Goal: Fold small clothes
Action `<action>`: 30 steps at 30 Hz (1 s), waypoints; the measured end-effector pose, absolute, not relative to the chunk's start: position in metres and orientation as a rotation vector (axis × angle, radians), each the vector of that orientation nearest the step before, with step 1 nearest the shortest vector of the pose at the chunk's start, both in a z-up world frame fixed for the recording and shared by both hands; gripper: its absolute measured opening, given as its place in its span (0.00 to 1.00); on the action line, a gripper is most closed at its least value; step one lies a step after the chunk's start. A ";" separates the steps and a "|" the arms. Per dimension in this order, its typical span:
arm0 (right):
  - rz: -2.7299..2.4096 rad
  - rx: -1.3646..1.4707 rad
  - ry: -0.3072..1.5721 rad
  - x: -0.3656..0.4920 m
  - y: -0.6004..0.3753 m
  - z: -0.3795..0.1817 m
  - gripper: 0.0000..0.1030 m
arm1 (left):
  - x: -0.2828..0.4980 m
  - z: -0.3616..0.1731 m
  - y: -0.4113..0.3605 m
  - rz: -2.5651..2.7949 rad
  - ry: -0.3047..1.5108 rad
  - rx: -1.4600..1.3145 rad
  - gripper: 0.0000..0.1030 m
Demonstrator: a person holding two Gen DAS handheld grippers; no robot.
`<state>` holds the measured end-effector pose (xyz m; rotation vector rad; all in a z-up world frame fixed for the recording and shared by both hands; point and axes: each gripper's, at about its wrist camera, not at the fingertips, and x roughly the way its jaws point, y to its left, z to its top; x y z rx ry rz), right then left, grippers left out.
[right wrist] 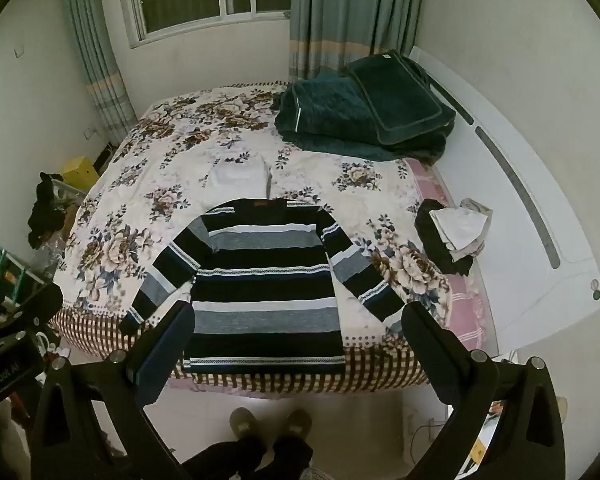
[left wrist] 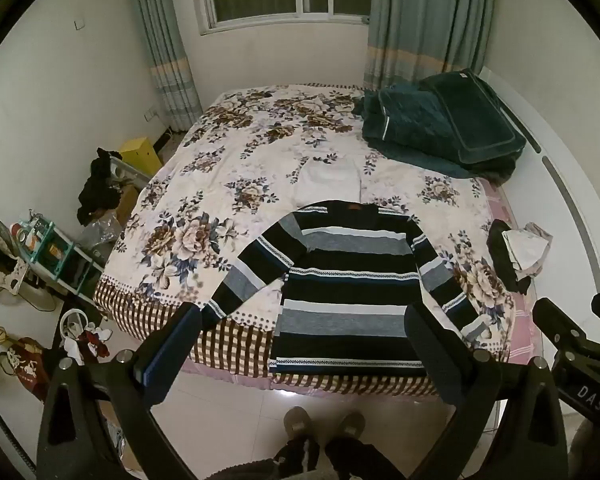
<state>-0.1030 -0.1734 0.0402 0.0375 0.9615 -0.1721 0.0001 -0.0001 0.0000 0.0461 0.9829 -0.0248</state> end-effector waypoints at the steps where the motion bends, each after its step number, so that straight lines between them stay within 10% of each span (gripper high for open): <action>1: -0.173 0.034 0.960 -0.103 -0.173 0.040 1.00 | 0.000 0.000 0.000 -0.028 0.981 0.041 1.00; 30: -0.173 0.029 0.955 -0.102 -0.172 0.040 1.00 | -0.001 0.004 -0.006 -0.026 0.970 0.041 1.00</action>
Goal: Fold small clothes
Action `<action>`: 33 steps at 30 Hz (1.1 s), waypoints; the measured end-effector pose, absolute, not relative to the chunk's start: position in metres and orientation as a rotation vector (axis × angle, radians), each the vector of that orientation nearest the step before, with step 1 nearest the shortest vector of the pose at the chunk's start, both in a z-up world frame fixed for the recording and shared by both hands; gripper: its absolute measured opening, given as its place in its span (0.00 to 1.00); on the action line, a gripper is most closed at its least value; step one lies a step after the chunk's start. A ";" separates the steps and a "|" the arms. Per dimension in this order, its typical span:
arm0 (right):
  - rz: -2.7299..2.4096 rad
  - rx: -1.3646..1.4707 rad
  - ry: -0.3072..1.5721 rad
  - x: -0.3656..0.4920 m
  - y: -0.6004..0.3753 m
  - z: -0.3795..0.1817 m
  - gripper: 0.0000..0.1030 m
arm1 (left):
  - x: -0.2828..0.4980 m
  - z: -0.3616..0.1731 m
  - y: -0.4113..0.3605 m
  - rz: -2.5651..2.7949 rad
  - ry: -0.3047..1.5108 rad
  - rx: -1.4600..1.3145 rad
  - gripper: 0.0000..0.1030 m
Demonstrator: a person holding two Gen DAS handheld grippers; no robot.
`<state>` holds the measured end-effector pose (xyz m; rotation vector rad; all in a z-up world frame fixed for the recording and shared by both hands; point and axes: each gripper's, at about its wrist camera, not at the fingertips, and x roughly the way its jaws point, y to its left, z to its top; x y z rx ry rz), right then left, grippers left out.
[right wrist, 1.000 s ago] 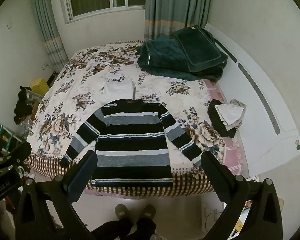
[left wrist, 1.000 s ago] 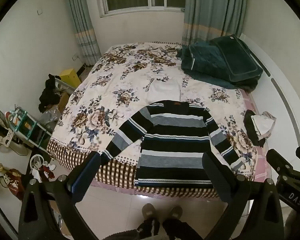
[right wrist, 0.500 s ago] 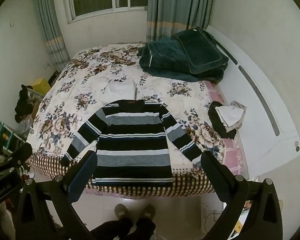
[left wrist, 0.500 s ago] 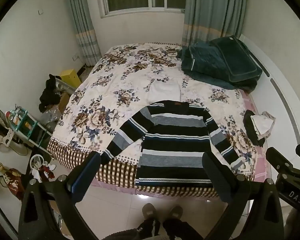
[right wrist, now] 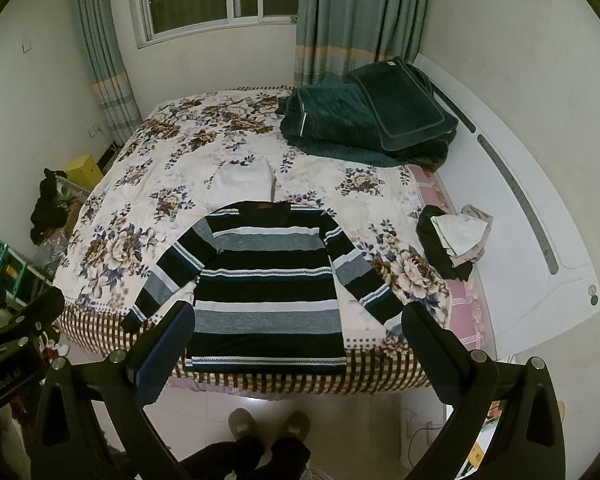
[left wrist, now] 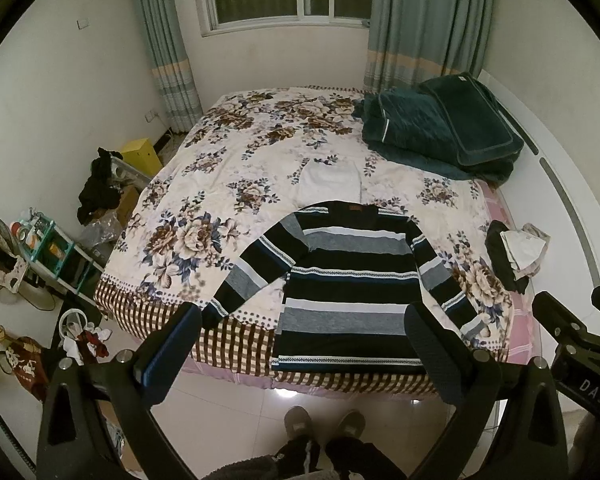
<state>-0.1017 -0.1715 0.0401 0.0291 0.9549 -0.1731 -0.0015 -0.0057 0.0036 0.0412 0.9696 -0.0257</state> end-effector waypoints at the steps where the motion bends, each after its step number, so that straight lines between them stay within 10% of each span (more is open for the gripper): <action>1: -0.174 0.029 0.954 -0.102 -0.171 0.040 1.00 | -0.001 0.003 -0.006 -0.027 0.969 0.042 1.00; 33: -0.176 0.025 0.955 -0.098 -0.167 0.040 1.00 | -0.004 0.001 -0.006 -0.034 0.977 0.036 1.00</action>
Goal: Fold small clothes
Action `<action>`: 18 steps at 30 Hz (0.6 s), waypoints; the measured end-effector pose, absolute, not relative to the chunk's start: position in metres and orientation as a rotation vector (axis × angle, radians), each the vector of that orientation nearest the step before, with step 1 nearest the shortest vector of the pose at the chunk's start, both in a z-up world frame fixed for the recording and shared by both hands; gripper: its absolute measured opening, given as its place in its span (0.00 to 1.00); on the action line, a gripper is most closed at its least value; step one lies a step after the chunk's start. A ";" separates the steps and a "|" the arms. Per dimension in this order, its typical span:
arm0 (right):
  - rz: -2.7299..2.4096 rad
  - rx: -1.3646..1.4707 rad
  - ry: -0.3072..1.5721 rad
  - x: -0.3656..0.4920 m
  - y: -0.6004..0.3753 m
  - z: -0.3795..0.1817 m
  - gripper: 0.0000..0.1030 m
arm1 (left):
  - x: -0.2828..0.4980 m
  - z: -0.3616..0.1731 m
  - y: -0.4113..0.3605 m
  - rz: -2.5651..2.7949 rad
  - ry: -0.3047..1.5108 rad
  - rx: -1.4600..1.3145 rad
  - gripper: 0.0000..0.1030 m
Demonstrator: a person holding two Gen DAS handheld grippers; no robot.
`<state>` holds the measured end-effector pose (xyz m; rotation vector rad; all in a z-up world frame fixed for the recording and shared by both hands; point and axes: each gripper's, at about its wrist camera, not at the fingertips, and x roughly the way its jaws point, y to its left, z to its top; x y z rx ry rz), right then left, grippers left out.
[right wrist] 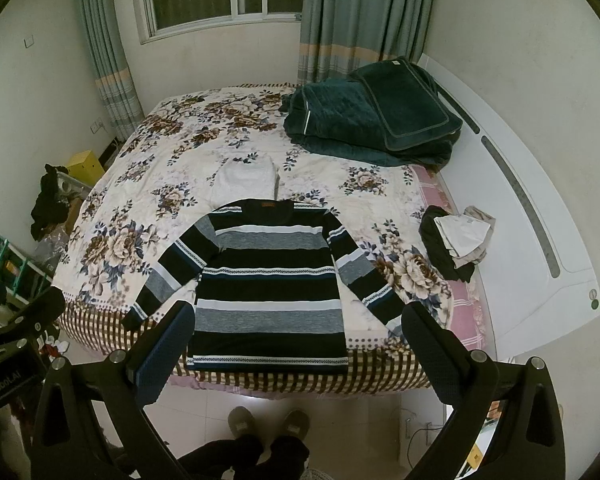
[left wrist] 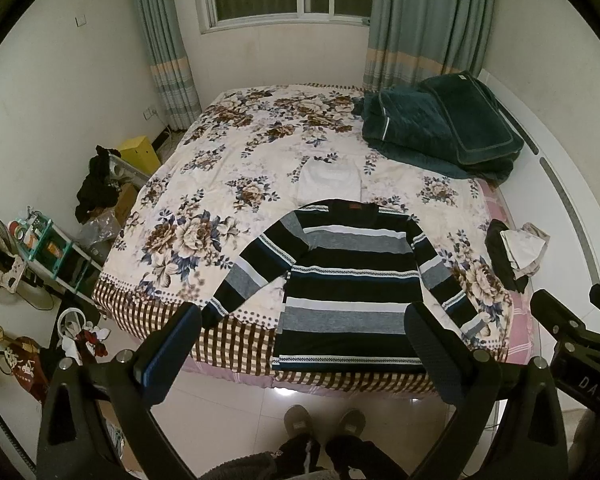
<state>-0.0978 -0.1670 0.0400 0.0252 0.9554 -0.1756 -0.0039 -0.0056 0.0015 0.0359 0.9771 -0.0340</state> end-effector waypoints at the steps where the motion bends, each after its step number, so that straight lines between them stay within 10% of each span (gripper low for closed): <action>1: -0.174 0.026 0.956 -0.098 -0.167 0.040 1.00 | -0.004 0.002 -0.005 -0.036 0.979 0.033 1.00; 18: -0.175 0.026 0.957 -0.098 -0.167 0.041 1.00 | -0.002 0.001 0.000 -0.041 0.981 0.029 1.00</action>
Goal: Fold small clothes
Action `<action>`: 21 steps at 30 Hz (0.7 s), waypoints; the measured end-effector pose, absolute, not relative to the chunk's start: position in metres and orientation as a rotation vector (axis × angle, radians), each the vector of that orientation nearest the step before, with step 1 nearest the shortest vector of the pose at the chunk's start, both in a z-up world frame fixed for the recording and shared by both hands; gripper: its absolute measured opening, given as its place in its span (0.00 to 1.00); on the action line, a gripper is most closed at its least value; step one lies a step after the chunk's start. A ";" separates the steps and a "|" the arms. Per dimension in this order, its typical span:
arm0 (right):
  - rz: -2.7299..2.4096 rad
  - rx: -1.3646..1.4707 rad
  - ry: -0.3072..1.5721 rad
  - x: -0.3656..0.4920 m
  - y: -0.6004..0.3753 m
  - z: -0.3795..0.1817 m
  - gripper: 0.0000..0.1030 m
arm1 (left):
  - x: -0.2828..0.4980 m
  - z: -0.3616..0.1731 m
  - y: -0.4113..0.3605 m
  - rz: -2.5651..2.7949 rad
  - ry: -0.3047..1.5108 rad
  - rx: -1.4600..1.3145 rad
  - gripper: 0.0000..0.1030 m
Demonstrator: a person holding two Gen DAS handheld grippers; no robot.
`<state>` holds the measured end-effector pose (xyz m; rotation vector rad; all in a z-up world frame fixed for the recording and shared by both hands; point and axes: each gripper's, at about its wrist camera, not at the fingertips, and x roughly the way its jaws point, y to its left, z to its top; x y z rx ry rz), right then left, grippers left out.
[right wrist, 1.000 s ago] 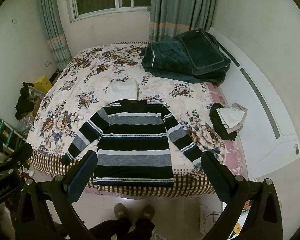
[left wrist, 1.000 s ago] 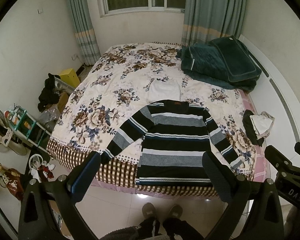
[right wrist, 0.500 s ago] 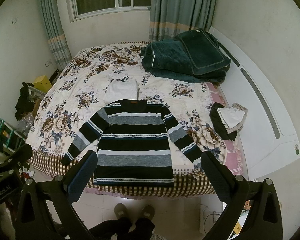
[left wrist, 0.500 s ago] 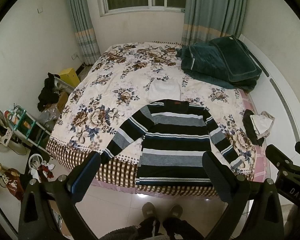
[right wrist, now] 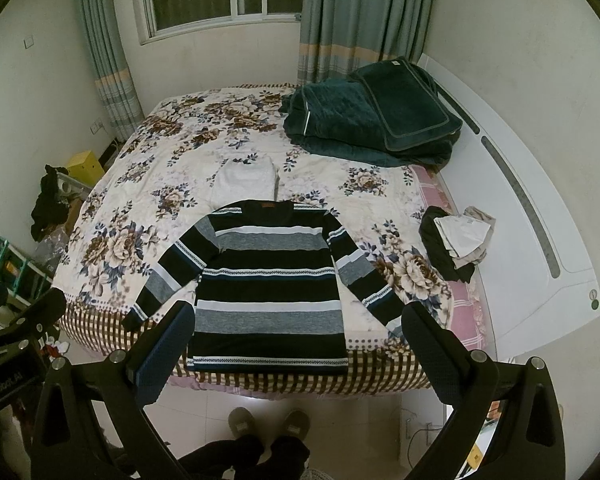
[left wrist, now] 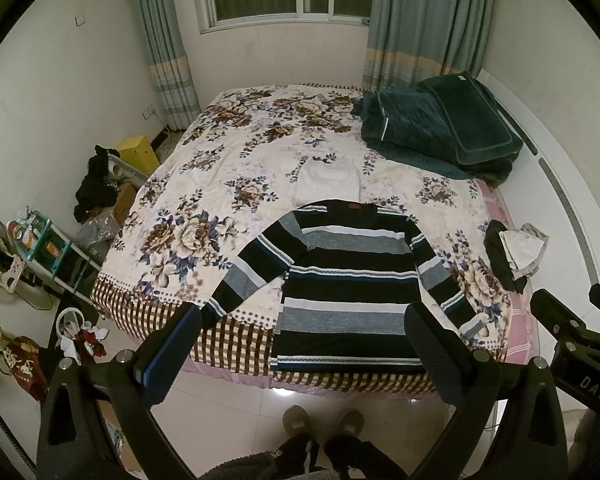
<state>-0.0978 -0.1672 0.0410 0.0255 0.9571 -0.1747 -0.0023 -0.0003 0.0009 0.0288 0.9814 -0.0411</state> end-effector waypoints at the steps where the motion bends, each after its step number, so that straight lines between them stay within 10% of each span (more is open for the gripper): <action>1: -0.174 0.024 0.956 -0.098 -0.167 0.041 1.00 | -0.002 0.001 -0.001 -0.041 0.981 0.029 1.00; 21: -0.183 0.058 0.961 -0.076 -0.164 0.032 1.00 | 0.021 -0.011 -0.001 -0.044 0.984 0.024 1.00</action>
